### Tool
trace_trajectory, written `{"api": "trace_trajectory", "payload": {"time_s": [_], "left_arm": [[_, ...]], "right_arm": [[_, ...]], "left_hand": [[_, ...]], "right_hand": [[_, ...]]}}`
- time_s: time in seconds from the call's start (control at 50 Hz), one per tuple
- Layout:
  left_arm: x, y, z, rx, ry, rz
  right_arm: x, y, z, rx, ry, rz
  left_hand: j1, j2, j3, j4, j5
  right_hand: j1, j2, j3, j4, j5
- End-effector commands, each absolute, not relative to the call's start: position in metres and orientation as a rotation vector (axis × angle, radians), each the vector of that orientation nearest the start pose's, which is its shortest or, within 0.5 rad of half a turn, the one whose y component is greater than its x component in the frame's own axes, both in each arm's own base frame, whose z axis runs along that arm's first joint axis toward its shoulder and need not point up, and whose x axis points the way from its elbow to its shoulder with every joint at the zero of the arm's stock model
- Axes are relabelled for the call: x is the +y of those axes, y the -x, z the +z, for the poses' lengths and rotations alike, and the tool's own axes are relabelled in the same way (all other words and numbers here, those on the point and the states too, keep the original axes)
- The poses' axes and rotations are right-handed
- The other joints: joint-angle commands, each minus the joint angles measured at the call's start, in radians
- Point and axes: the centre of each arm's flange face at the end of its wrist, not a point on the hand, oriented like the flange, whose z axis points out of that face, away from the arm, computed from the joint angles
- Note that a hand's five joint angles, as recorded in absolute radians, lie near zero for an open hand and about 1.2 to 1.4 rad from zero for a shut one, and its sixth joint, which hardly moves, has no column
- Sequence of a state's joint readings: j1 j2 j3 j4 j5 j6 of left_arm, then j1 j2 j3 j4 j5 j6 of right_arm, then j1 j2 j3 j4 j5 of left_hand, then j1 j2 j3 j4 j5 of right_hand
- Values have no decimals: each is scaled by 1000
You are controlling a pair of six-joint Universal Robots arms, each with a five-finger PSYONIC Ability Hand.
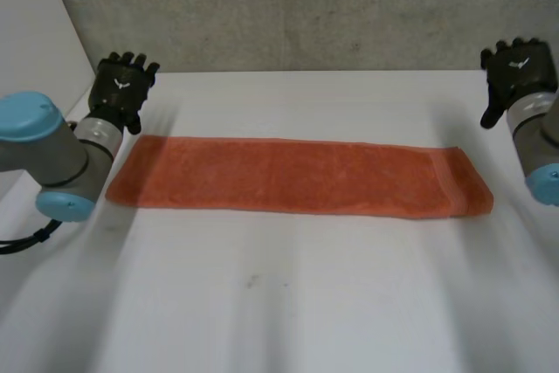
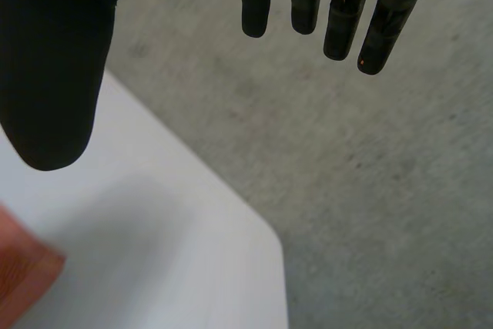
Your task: Fold the laundry
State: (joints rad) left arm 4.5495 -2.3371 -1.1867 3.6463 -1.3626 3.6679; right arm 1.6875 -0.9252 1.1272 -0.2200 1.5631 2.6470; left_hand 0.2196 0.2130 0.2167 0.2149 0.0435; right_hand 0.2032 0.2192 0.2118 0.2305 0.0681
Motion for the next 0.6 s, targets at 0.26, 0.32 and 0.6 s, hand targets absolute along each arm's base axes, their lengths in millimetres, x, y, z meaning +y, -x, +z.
{"api": "trace_trajectory", "payload": {"time_s": [0.26, 0.32, 0.6], "left_arm": [[-342, 203, 210, 2110, -677, -2322], [-325, 202, 213, 2170, -627, -2345], [-300, 207, 200, 2325, -560, -2347]], "right_arm": [[-339, -170, 239, 2416, 786, -1975], [-329, -164, 221, 2484, 784, -1837], [-336, -152, 154, 2420, 821, -1854]], "left_hand": [[20, 27, 23, 25, 22], [20, 27, 23, 25, 22], [32, 39, 35, 37, 34]], "right_hand": [[164, 148, 155, 136, 124], [366, 350, 358, 339, 327], [492, 476, 484, 465, 453]]}}
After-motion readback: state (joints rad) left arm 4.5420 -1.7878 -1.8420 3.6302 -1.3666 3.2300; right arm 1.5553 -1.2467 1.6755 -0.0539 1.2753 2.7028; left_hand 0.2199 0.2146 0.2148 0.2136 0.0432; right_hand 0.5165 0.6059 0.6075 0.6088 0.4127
